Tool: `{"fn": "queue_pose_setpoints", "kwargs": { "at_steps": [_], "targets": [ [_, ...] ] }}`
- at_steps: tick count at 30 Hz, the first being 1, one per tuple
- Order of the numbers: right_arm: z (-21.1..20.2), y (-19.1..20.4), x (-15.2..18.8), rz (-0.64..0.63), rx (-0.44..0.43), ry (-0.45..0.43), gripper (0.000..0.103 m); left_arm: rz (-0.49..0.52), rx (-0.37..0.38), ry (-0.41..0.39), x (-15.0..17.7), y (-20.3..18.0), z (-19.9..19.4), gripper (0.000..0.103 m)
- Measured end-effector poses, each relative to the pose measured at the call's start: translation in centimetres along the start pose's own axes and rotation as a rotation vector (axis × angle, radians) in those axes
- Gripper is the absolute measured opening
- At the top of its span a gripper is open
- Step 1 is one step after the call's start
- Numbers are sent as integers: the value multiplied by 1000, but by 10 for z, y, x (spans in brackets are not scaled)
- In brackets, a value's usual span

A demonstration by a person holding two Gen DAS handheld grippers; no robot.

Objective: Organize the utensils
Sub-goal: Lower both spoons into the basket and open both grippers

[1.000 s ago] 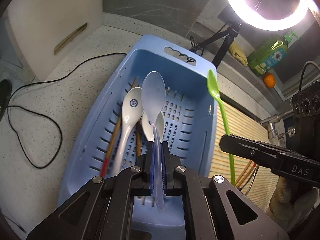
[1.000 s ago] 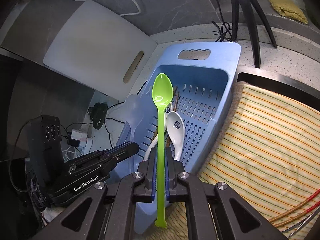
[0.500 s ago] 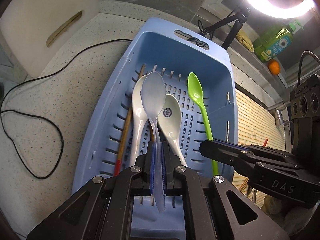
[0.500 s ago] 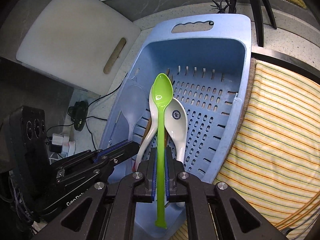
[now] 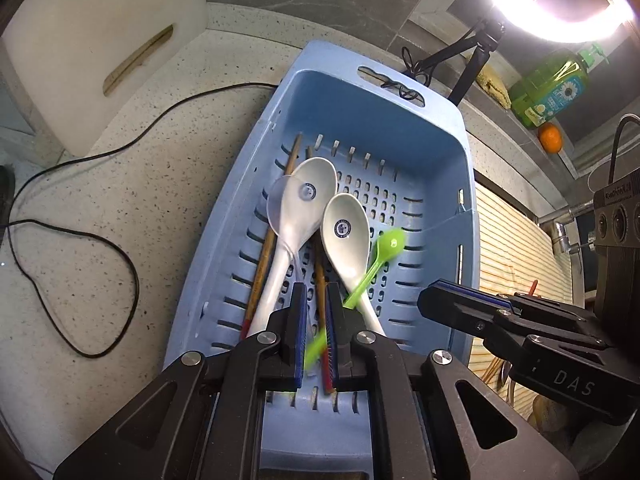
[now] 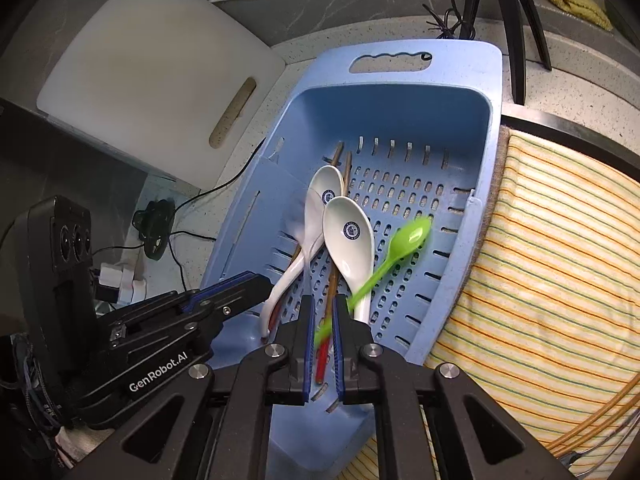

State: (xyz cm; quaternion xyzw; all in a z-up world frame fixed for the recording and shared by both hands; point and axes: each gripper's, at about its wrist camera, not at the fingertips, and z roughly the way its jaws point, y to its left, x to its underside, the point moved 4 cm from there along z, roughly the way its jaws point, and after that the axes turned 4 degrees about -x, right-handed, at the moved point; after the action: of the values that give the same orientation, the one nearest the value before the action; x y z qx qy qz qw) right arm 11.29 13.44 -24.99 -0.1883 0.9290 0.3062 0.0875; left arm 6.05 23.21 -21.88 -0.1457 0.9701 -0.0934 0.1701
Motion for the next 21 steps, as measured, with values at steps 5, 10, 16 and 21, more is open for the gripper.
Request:
{"fn": "queue_pose_setpoints", "kwargs": {
  "at_steps": [5, 10, 16, 21],
  "targets": [
    [-13, -6, 3, -9, -13, -9, 9, -11, -3, -20, 2, -1, -7, 7],
    [-37, -14, 4, -11, -26, -37, 9, -16, -7, -41, 4, -5, -15, 7],
    [-79, -35, 4, -2, -47, -89, 9, -22, 7, -72, 9, -18, -29, 7],
    [-116, -64, 8, 5, -66, -125, 13, -8, 23, -102, 15, -41, -39, 16]
  ]
}}
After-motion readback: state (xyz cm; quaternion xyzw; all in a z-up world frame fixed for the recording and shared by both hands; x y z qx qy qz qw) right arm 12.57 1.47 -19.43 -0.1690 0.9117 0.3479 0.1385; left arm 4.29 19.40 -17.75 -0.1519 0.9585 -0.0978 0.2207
